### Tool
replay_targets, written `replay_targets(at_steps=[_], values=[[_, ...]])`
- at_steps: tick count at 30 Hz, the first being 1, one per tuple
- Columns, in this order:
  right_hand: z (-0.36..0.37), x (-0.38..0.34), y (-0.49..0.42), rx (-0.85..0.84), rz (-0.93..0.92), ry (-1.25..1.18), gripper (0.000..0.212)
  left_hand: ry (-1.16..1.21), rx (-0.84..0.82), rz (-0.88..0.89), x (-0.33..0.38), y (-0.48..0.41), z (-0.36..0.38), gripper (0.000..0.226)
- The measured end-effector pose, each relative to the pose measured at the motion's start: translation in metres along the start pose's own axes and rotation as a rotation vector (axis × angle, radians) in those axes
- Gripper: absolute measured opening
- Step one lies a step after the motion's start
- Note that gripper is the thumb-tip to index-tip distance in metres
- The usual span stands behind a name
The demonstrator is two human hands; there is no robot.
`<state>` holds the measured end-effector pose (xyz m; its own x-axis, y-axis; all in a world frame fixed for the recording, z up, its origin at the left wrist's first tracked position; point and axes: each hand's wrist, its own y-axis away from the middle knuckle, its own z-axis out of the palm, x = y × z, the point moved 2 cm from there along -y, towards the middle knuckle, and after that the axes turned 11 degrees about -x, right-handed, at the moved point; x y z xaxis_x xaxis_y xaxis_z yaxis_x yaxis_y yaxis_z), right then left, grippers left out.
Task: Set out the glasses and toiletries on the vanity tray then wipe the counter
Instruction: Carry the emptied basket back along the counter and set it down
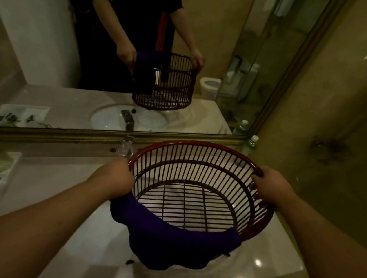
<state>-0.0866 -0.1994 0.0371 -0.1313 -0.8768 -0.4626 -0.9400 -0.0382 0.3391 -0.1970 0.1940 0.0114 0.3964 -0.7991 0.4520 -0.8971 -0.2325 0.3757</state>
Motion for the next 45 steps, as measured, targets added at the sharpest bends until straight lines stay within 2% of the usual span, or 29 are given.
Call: replay_targets(at_steps=[4,11,19,22,26,33,45], values=[[-0.014,0.021,-0.004,0.041,0.057,-0.009,0.016,-0.002,-0.015,0.059,0.026,-0.028,0.008,0.006],[-0.032,0.051,-0.050,0.040,0.053,0.028,0.023,-0.003,-0.062,0.095,0.059,-0.068,0.029,0.014],[-0.051,0.077,-0.168,-0.028,-0.019,0.034,0.014,0.008,0.002,-0.078,0.114,-0.126,0.055,0.011],[-0.060,0.086,-0.209,-0.031,-0.059,0.047,0.010,0.015,0.017,-0.089,0.133,-0.147,0.064,0.017],[-0.073,0.095,-0.252,-0.071,-0.065,0.081,0.013,0.050,-0.004,-0.101,0.158,-0.169,0.070,0.014],[-0.080,0.104,-0.299,-0.090,-0.092,0.065,0.014,0.138,0.012,-0.061,0.173,-0.196,0.073,0.018],[-0.083,0.113,-0.333,-0.129,-0.130,0.095,0.025,0.099,0.036,-0.080,0.186,-0.225,0.083,0.020]])
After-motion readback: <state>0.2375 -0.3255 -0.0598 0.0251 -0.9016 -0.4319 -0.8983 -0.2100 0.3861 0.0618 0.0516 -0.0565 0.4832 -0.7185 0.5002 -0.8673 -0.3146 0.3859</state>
